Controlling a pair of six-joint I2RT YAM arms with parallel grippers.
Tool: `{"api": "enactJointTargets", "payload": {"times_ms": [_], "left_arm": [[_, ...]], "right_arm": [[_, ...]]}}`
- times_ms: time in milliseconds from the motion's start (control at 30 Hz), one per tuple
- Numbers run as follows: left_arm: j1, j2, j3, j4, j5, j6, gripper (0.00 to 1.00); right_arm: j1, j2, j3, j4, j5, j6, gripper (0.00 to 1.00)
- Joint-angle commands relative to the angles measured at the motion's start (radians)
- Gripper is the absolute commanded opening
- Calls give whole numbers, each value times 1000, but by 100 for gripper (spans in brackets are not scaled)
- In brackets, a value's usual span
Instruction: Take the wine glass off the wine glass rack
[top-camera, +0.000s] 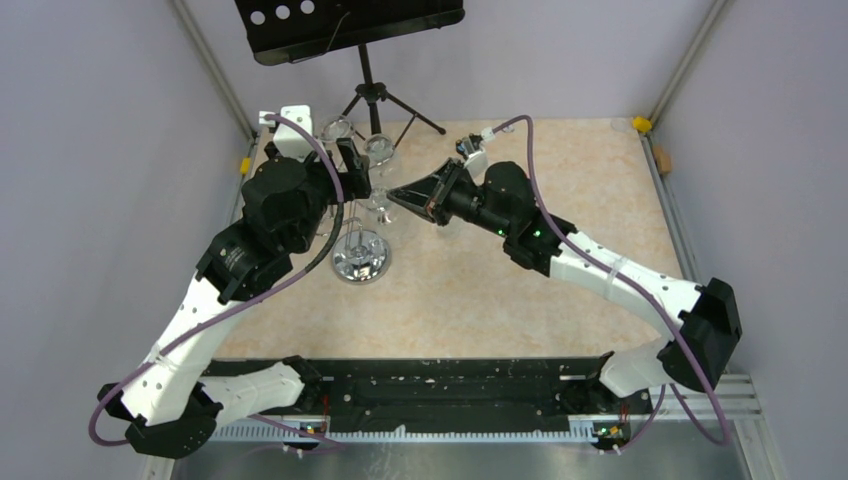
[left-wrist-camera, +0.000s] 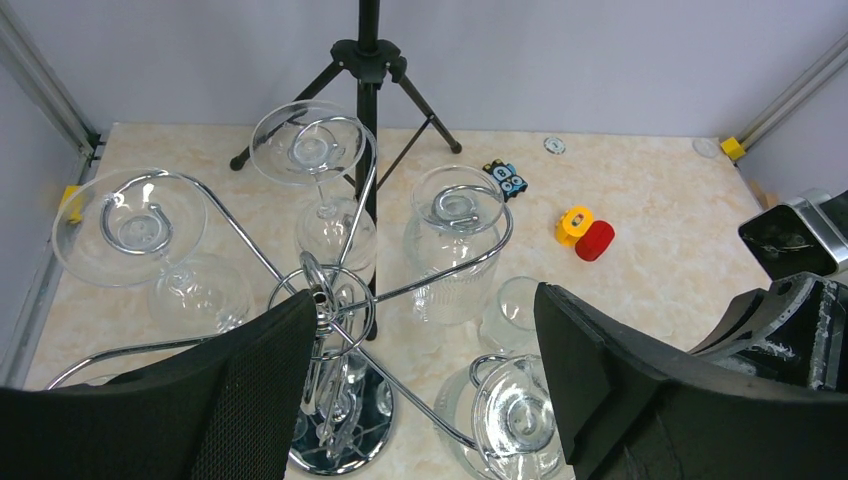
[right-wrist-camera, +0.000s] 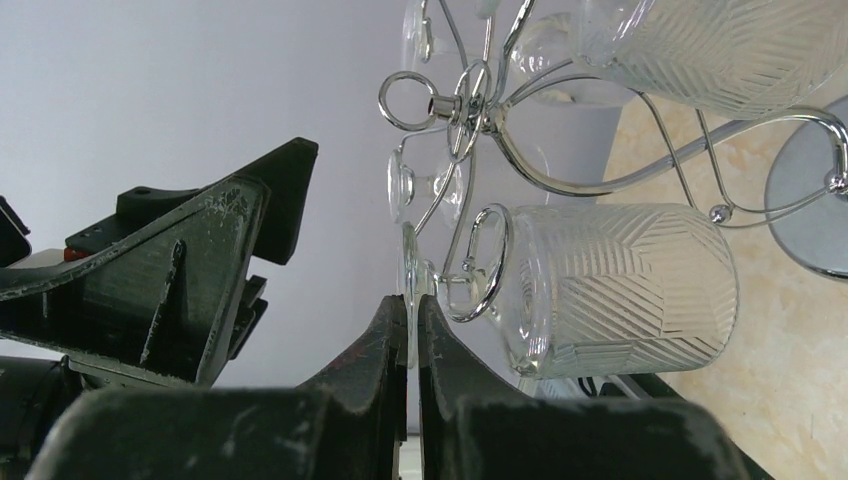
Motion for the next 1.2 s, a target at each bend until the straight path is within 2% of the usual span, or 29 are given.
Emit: {"api": "enactJointTargets", "payload": {"times_ms": [0, 400, 867, 1167], "left_arm": [[5, -8, -1, 27, -6, -10, 84], [6, -44, -9, 20, -24, -5, 83], [8, -72, -36, 21, -28, -5, 84], [8, -80, -43, 15, -14, -10, 84]], "right_arm": [[7, -2, 59, 186, -78, 25, 0], [8, 122, 158, 207, -88, 54, 0], [6, 165, 216, 113, 97, 24, 0], [4, 180, 205, 127, 178, 55, 0]]}}
